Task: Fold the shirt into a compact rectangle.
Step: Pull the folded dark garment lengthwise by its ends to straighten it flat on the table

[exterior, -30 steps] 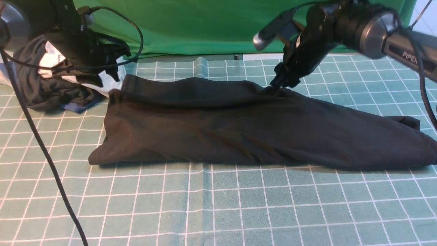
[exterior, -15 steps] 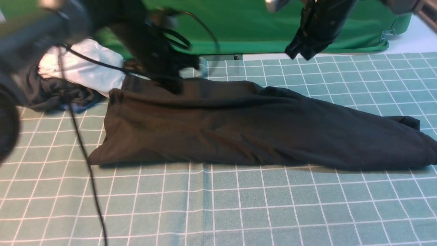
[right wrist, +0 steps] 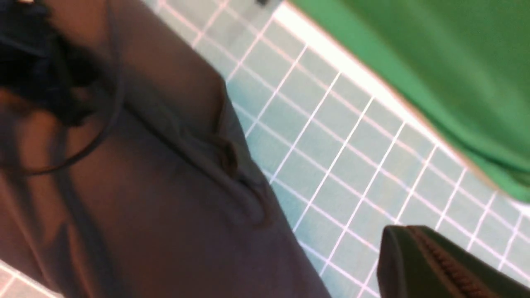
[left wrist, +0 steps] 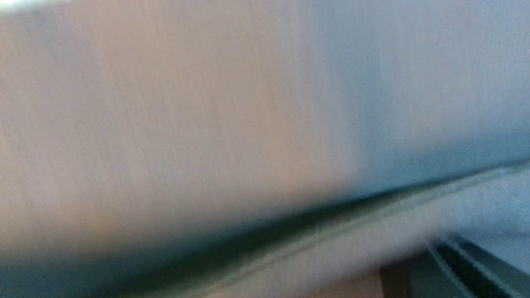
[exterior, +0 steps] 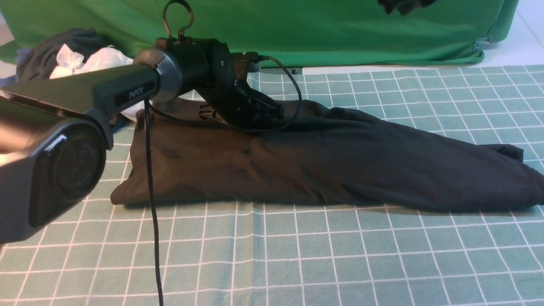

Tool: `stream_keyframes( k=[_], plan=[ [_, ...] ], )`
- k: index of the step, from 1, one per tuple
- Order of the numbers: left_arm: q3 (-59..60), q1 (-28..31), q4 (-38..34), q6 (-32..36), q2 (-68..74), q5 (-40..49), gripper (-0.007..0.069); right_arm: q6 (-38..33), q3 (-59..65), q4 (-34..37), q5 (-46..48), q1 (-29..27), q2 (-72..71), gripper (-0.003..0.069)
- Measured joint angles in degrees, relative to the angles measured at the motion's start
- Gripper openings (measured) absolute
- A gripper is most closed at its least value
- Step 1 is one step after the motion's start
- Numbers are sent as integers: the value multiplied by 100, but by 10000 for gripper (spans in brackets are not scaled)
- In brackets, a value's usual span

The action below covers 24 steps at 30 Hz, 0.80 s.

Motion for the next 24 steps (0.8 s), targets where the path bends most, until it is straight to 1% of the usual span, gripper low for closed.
stream_keyframes(
  k=[1,3,7,8,9,10,11,13,14,16,17,18,19,21,24],
  plan=[
    [-57,66,13,-30,43,-213,7,0,0,32,0,0,-95,5],
    [-225,160,25,-139,79,-296,7,2,0,32,3,0,-214,5],
    [-732,375,1,-196,77,96,10,9,0,45,3,0,-341,4],
    [-1091,484,-5,-120,46,690,11,75,0,45,3,0,-368,4],
    [-1126,490,-5,-100,39,823,11,86,0,45,3,0,-370,4],
    [-1336,534,45,71,-5,1275,11,99,13,45,3,0,-370,4],
    [-1439,548,116,156,-60,1517,11,99,42,45,3,0,-370,4],
    [-1511,567,343,223,-189,2003,11,92,148,45,-2,0,-375,4],
    [-1519,598,571,274,-322,2285,11,86,255,45,4,0,-375,4],
    [-1524,652,734,274,-429,2517,11,71,361,47,4,0,-375,4],
    [-1532,793,919,274,-576,2890,11,66,560,47,4,0,-375,4],
    [-1545,923,968,274,-643,3063,11,58,662,47,11,0,-375,4],
    [-1552,982,982,274,-658,3095,11,59,683,47,11,0,-375,4],
    [-1573,1396,963,274,-671,3404,11,34,914,52,23,0,-375,2],
    [-1545,1773,802,274,-576,3565,15,-13,1041,52,32,0,-375,2]
  ],
)
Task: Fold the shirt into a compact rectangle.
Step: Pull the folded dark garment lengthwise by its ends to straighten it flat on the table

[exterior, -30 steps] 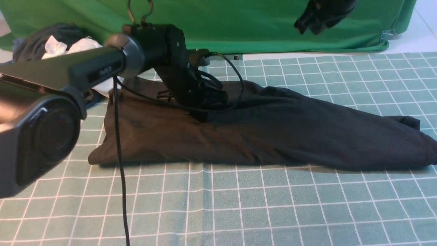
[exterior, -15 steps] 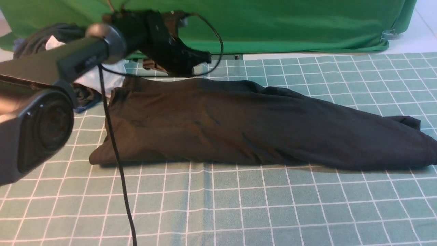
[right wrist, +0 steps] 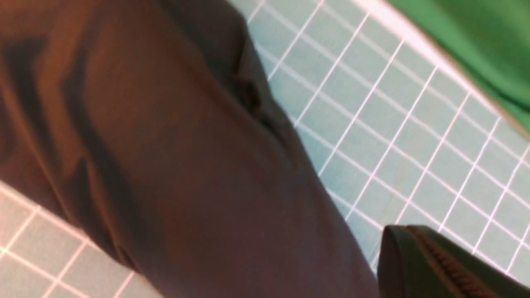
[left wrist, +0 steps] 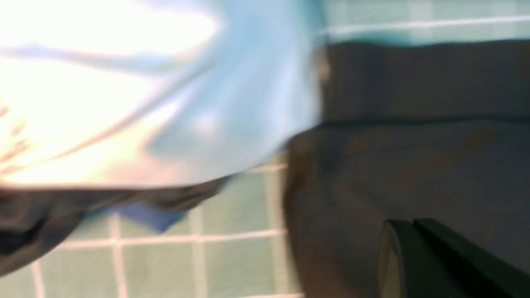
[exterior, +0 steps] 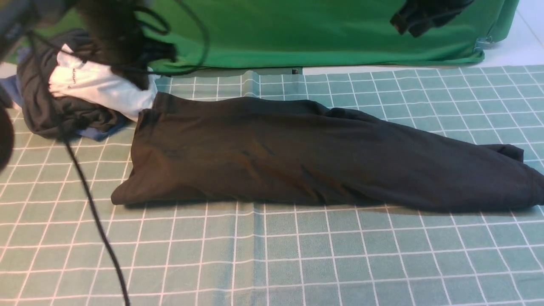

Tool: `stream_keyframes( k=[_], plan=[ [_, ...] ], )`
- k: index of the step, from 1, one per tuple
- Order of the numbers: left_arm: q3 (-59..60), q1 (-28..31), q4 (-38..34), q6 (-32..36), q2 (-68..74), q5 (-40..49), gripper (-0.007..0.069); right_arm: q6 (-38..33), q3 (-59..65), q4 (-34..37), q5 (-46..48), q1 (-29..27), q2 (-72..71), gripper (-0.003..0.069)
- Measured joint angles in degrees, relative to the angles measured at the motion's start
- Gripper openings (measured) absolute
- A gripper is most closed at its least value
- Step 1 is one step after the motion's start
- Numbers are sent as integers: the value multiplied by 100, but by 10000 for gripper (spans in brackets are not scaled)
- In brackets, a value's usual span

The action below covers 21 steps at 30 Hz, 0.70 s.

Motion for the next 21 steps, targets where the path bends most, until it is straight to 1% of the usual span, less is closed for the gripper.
stream_keyframes(
  k=[3,5,6,7,8,11,12,13,16,18,20,21],
  plan=[
    [141,173,-72,0,46,7,36,-44,6,0,0,0,0,2],
    [245,190,-21,0,113,-5,78,-45,8,0,-19,0,0,2],
    [266,183,-16,0,163,-18,114,-45,8,0,-43,0,0,2],
    [272,184,-16,0,174,-25,121,-45,8,0,-43,0,0,2],
    [289,160,-16,0,286,-81,183,-45,8,0,-70,0,0,2],
    [289,107,-28,0,492,-276,318,-49,8,0,-91,0,0,2],
    [289,101,-28,0,492,-296,327,-49,8,0,-91,0,0,2],
    [295,85,-43,32,591,-431,393,-49,8,0,-102,0,0,2],
    [300,74,-74,78,740,-686,475,-49,8,0,-102,0,0,2],
    [300,74,-78,91,783,-777,487,-49,8,0,-104,0,0,2],
    [300,74,-78,136,824,-867,476,-49,8,0,-104,0,0,2],
    [300,74,-78,163,852,-902,435,-49,8,0,-104,0,0,2]
  ],
)
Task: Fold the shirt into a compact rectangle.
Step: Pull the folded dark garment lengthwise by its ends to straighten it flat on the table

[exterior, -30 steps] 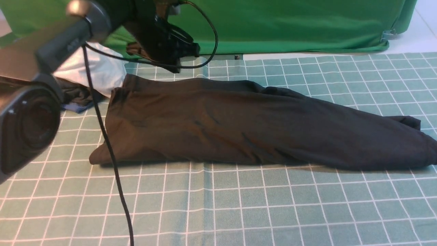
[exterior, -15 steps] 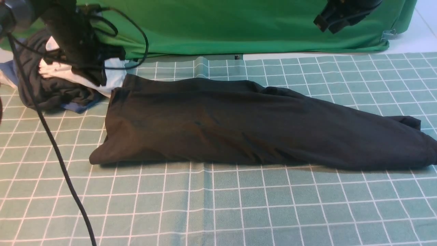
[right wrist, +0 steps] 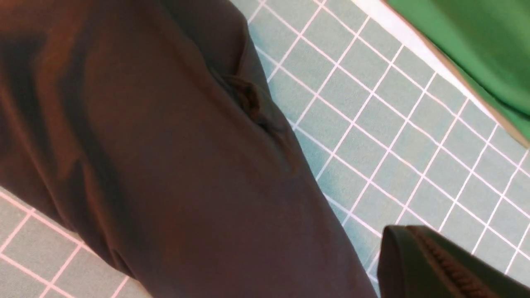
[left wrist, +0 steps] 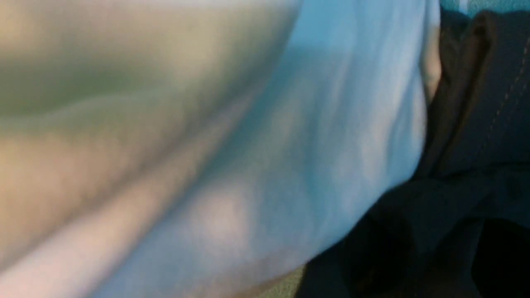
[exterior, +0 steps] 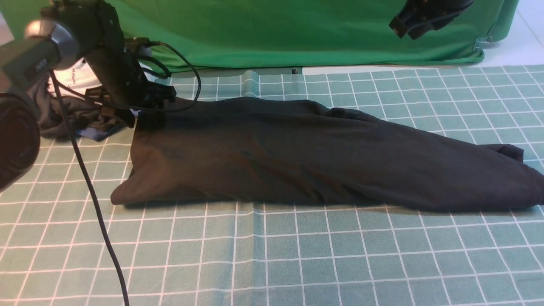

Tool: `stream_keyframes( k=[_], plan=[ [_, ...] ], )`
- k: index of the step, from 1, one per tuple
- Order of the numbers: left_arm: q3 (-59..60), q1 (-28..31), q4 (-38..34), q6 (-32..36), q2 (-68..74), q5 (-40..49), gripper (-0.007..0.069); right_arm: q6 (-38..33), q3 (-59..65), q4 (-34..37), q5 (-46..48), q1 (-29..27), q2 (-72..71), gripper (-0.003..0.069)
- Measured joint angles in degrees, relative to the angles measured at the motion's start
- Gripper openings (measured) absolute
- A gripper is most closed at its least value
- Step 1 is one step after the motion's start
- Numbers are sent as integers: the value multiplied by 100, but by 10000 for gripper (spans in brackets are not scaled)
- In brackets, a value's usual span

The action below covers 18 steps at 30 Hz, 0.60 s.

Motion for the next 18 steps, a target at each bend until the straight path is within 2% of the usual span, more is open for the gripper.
stream_keyframes(
  k=[1,3,4,6,7,18],
  plan=[
    [0,0,0,9,0,-6,396,0,5,0,-5,0,0,2],
    [0,0,0,61,0,-53,225,-18,5,0,-12,0,0,2],
    [0,0,0,69,0,-53,208,-17,5,0,-12,0,0,2],
    [0,0,-11,226,0,-97,67,-17,5,0,-22,0,5,2],
    [5,0,-35,291,-7,-103,38,-17,5,0,-22,0,16,2],
    [8,0,-156,519,-899,-10,13,1,5,10,-8,-214,379,22]
  ],
)
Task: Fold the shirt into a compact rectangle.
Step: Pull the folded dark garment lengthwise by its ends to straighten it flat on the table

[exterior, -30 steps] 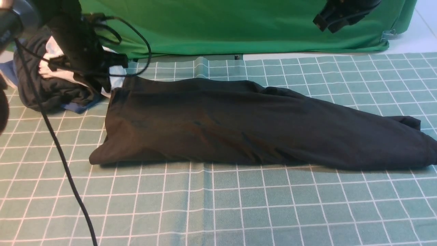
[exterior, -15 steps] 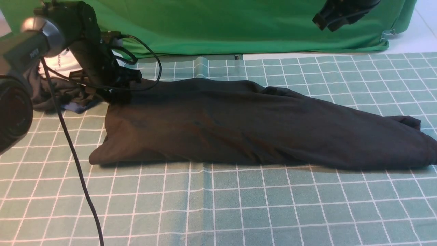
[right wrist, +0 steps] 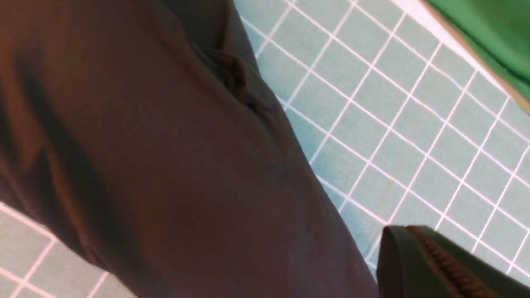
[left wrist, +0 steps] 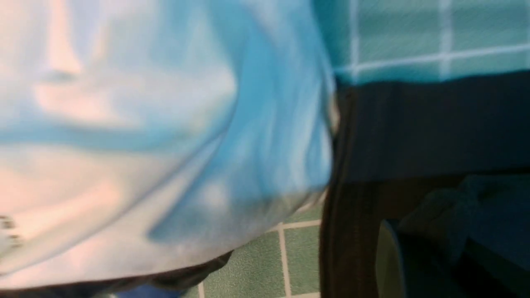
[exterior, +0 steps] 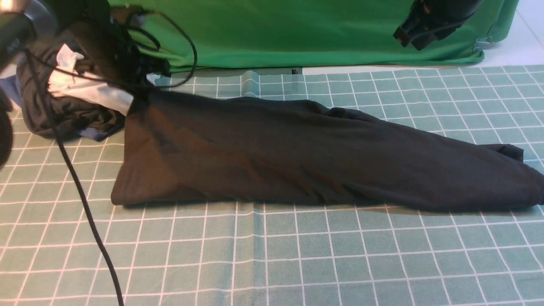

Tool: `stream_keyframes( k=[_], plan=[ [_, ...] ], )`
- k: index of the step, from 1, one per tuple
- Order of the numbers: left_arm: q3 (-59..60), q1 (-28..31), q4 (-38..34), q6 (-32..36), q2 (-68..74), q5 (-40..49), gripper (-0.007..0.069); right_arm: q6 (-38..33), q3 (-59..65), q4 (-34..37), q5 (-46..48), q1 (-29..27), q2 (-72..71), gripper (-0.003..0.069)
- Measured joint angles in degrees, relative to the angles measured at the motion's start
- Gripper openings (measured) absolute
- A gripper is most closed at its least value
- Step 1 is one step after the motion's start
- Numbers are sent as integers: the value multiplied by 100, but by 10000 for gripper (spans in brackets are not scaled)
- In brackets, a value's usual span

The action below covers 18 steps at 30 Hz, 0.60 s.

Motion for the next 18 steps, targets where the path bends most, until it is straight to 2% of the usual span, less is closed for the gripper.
stream_keyframes(
  k=[3,6,9,12,18],
  plan=[
    [0,-1,-27,76,-171,-27,13,-16,0,89,-122,-1,209,78],
    [0,-1,-54,91,-281,-27,13,-345,0,562,-488,-1,622,234],
    [5,-1,-128,98,-275,-27,13,-636,0,915,-686,-1,968,340],
    [5,-1,-190,103,-275,-27,13,-830,0,1082,-818,-1,1347,388],
    [5,-1,-219,103,-275,-27,13,-1024,0,1266,-1072,-1,1801,402]
  ],
)
